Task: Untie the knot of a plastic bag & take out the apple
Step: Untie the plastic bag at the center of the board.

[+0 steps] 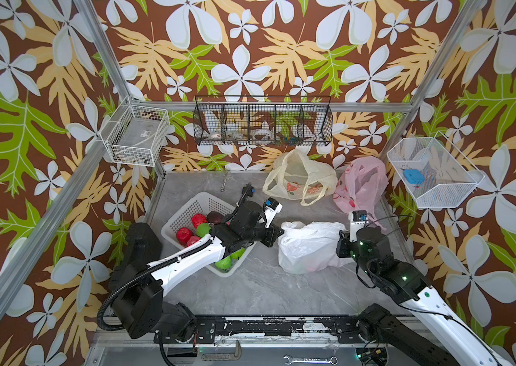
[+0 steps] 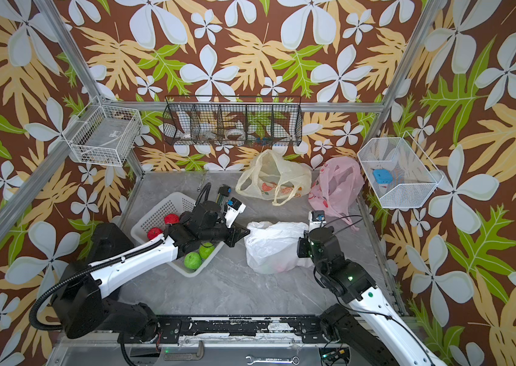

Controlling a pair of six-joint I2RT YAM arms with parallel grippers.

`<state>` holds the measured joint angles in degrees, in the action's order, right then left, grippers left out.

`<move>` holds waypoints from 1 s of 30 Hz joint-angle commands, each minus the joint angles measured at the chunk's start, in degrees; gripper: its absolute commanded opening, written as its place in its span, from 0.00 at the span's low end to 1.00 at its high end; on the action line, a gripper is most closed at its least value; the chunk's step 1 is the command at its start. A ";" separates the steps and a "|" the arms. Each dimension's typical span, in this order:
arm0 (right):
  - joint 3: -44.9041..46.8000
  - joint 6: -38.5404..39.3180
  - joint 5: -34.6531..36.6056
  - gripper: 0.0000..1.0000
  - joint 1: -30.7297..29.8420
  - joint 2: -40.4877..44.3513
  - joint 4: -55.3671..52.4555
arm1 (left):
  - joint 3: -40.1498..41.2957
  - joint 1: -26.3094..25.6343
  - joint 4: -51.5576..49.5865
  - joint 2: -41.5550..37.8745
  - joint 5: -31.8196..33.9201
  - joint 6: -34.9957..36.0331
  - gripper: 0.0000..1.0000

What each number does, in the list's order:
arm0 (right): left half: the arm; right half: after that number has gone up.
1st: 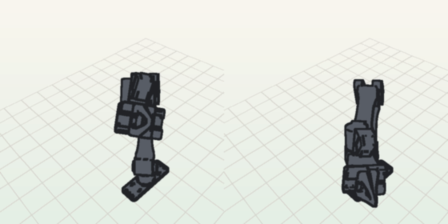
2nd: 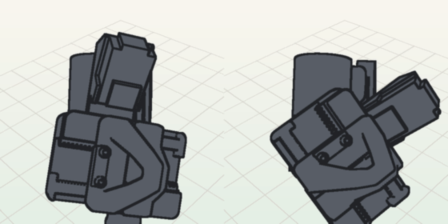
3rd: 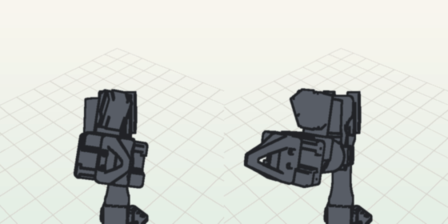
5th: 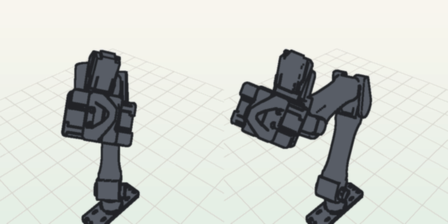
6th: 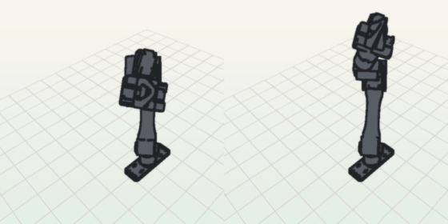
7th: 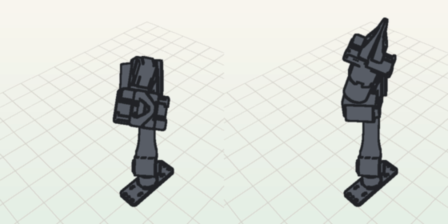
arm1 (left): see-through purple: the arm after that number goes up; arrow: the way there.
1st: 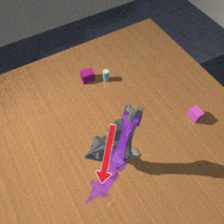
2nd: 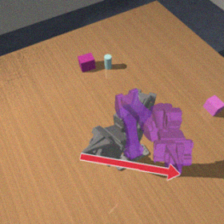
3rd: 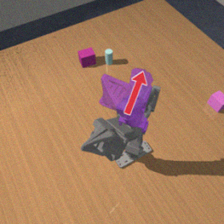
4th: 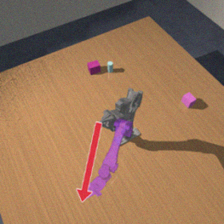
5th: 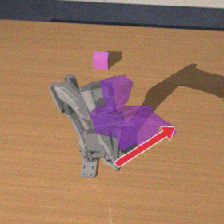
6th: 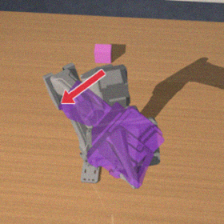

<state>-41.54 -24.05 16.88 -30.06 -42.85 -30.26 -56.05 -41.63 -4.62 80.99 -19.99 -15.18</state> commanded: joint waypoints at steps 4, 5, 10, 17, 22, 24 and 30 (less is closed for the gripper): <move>-0.25 -3.52 -2.67 0.47 -0.05 -1.72 -2.10 | 4.24 0.32 5.38 -0.42 -2.40 -4.55 0.00; -1.54 -2.66 -2.82 0.53 0.00 -1.41 -2.68 | 3.99 0.32 5.43 -0.38 -2.45 -4.57 0.00; -9.35 4.18 -1.85 0.78 0.00 0.74 -5.42 | 0.46 0.32 2.30 -0.16 -1.49 -1.73 0.00; -15.26 13.02 -6.03 0.81 -0.11 -9.21 -7.81 | -2.97 0.32 1.44 1.05 -3.50 -0.81 0.00; -16.63 18.33 -9.30 0.83 -0.68 -18.12 -5.06 | -4.08 0.32 0.50 1.02 -4.52 -0.21 0.00; -17.45 20.18 -11.21 0.83 -0.70 -20.99 -3.18 | -4.52 0.32 -0.23 0.93 -4.85 0.10 0.00; -20.24 22.82 -13.08 0.70 -0.71 -27.85 -1.19 | -4.44 0.32 -1.53 -0.67 -4.69 0.66 0.00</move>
<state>-61.14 -3.84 5.54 -30.70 -69.32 -33.47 -60.38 -41.41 -5.98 81.25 -24.05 -15.31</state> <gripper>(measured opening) 0.729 0.049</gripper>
